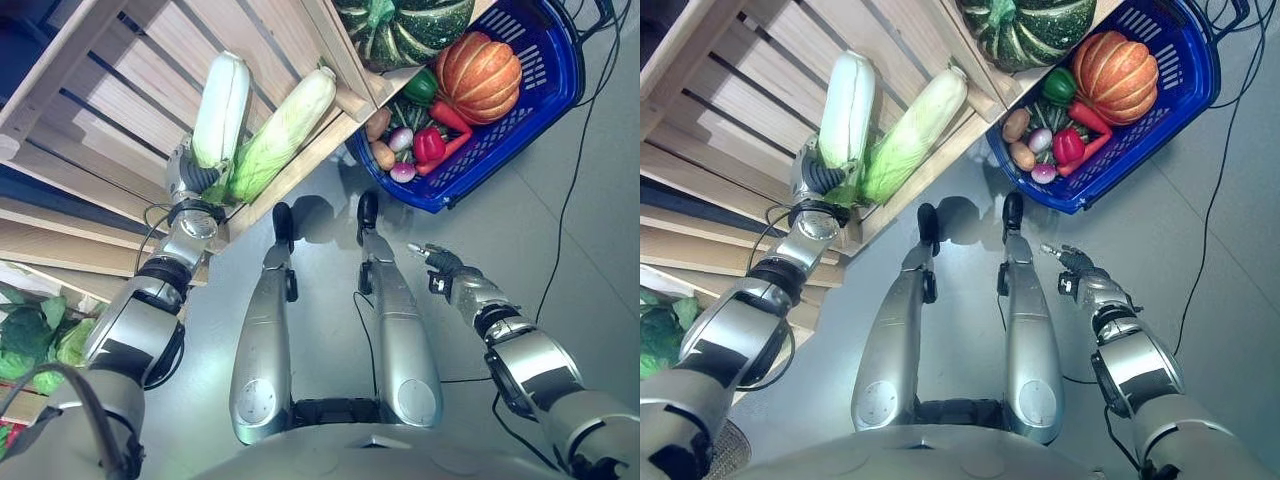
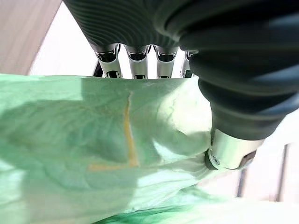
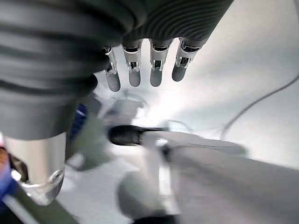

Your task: Pick up fruits and vegetables into the basket

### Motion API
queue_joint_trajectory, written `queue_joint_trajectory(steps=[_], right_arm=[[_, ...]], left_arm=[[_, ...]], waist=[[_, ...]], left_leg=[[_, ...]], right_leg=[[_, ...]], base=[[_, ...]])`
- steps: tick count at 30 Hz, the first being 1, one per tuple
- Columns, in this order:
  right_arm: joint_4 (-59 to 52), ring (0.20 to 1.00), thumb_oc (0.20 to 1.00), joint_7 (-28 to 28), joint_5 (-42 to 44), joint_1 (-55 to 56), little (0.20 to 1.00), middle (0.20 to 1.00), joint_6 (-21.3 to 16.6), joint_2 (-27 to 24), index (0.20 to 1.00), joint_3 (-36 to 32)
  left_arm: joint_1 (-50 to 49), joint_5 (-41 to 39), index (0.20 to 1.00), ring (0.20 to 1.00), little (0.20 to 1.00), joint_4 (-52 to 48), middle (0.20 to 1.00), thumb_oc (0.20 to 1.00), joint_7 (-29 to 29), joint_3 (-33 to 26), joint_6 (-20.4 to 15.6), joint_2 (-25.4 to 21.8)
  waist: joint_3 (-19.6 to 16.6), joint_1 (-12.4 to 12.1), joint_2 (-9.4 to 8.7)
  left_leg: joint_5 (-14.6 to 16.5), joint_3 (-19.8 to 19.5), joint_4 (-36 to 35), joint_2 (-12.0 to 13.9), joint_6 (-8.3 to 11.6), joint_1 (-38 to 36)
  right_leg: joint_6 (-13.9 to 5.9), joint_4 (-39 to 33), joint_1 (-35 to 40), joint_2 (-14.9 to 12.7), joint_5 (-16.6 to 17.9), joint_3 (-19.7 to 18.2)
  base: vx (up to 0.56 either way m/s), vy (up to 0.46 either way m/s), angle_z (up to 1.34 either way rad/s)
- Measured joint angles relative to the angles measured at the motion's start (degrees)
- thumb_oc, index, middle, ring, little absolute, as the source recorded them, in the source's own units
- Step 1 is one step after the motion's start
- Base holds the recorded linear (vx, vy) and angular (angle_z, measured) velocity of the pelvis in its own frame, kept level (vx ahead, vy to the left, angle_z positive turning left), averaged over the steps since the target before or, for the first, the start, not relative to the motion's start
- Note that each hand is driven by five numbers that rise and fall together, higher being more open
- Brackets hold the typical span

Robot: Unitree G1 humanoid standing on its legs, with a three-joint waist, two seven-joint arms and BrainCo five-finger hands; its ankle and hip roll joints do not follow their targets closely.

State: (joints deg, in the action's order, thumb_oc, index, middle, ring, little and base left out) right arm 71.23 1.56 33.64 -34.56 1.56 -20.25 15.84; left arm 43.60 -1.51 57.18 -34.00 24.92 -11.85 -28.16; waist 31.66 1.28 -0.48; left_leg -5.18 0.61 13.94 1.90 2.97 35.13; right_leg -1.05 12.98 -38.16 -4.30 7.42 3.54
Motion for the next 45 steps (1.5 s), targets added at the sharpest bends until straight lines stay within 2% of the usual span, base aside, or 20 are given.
queue_joint_trajectory(steps=[5,9,13,19,26,32,36,38,41,45], right_arm=[[-4.02,1.000,1.000,3.45,2.40,0.21,1.000,1.000,-4.45,-0.39,1.000,-2.75],[-9.57,1.000,1.000,8.30,3.46,1.12,1.000,1.000,-7.92,-0.81,1.000,-4.64],[-19.58,1.000,1.000,16.23,3.44,3.89,1.000,1.000,-12.45,-0.69,1.000,-6.39],[-27.31,1.000,1.000,26.90,2.87,5.09,1.000,1.000,-18.49,-0.61,1.000,-7.14],[-34.41,1.000,1.000,36.73,-0.78,5.37,1.000,1.000,-22.54,0.27,1.000,-8.84],[-38.35,1.000,1.000,42.09,-4.54,5.61,1.000,1.000,-25.45,0.69,1.000,-9.42],[-42.43,1.000,1.000,42.63,-6.88,5.89,1.000,1.000,-27.10,0.85,1.000,-9.40],[-45.90,1.000,1.000,41.12,-7.05,5.84,1.000,1.000,-27.74,0.90,1.000,-9.36],[-49.53,1.000,1.000,35.97,-6.45,5.89,1.000,1.000,-27.85,0.99,1.000,-8.98],[-52.62,1.000,1.000,24.06,-2.51,6.47,1.000,1.000,-27.80,1.31,1.000,-7.08]], left_arm=[[-1.76,-0.72,0.200,0.200,0.200,-5.33,0.200,0.200,0.94,0.00,-2.43,-0.68],[-3.20,-0.83,0.200,0.200,0.200,-9.92,0.200,0.200,2.15,0.00,-4.74,-1.85],[-5.93,-0.85,0.200,0.200,0.200,-17.27,0.200,0.200,3.46,-0.03,-6.08,-1.95],[-6.25,-0.82,0.200,0.200,0.200,-21.37,0.200,0.200,5.90,-0.09,-8.60,-2.06],[-6.35,-0.84,0.200,0.200,0.200,-25.35,0.200,0.200,8.56,-0.08,-9.88,-2.88],[-6.26,-1.12,0.200,0.200,0.200,-27.35,0.200,0.200,9.98,-0.14,-10.94,-3.42],[-6.20,-1.37,0.200,0.200,0.200,-27.73,0.200,0.200,12.38,-0.12,-10.94,-3.46],[-6.20,-1.37,0.200,0.200,0.200,-28.33,0.200,0.200,14.03,-0.12,-10.94,-3.48],[-6.14,-1.37,0.200,0.200,0.200,-30.65,0.200,0.200,16.35,-0.12,-10.95,-3.83],[-5.93,-1.33,0.200,0.200,0.200,-33.88,0.200,0.200,19.95,-0.05,-10.95,-4.14]], waist=[[0.06,-0.65,-0.13],[0.12,-0.83,-0.24],[0.17,-0.81,-0.36],[0.34,-0.61,-0.86],[0.35,0.15,-0.93],[0.35,0.30,-0.93],[0.35,0.38,-0.92],[0.35,0.38,-0.91],[0.35,0.35,-0.91],[0.35,0.23,-0.91]], left_leg=[[0.03,-0.35,-0.28,-0.01,-0.01,-1.68],[0.08,-0.66,-0.20,-0.02,0.18,-1.72],[0.06,-0.69,-0.19,-0.04,0.13,-1.83],[0.07,-0.69,-0.24,-0.04,0.13,-1.91],[0.05,-0.57,-0.33,-0.07,-0.01,-2.08],[0.17,0.21,-0.40,-0.06,-0.08,-2.48],[0.18,0.30,-0.49,-0.05,-0.08,-2.48],[0.17,0.45,-0.68,-0.05,-0.08,-2.48],[0.16,0.59,-0.84,-0.02,-0.07,-2.52],[0.02,0.71,-1.32,-0.01,0.01,-2.74]], right_leg=[[0.05,-0.47,1.91,-0.01,-0.05,0.26],[0.05,-0.42,2.08,0.01,-0.04,0.28],[0.04,-0.48,2.24,0.00,-0.04,0.28],[0.04,-0.65,2.36,0.03,-0.04,0.26],[0.03,-0.89,2.52,0.04,-0.03,0.21],[0.02,-0.89,2.67,0.02,-0.02,0.00],[0.02,-0.93,2.61,0.01,-0.02,0.00],[0.02,-0.96,2.45,0.00,-0.03,-0.05],[0.02,-1.02,2.39,0.01,-0.03,-0.07],[0.02,-1.13,2.39,0.03,-0.04,-0.07]], base=[[0.00,-0.006,0.01],[0.00,-0.006,0.02],[0.00,0.000,0.00],[0.00,0.000,0.00],[0.00,0.010,-0.01],[0.00,0.013,-0.03],[0.00,0.000,0.00],[0.00,0.000,0.00],[0.00,0.000,0.00],[0.00,0.000,0.00]])
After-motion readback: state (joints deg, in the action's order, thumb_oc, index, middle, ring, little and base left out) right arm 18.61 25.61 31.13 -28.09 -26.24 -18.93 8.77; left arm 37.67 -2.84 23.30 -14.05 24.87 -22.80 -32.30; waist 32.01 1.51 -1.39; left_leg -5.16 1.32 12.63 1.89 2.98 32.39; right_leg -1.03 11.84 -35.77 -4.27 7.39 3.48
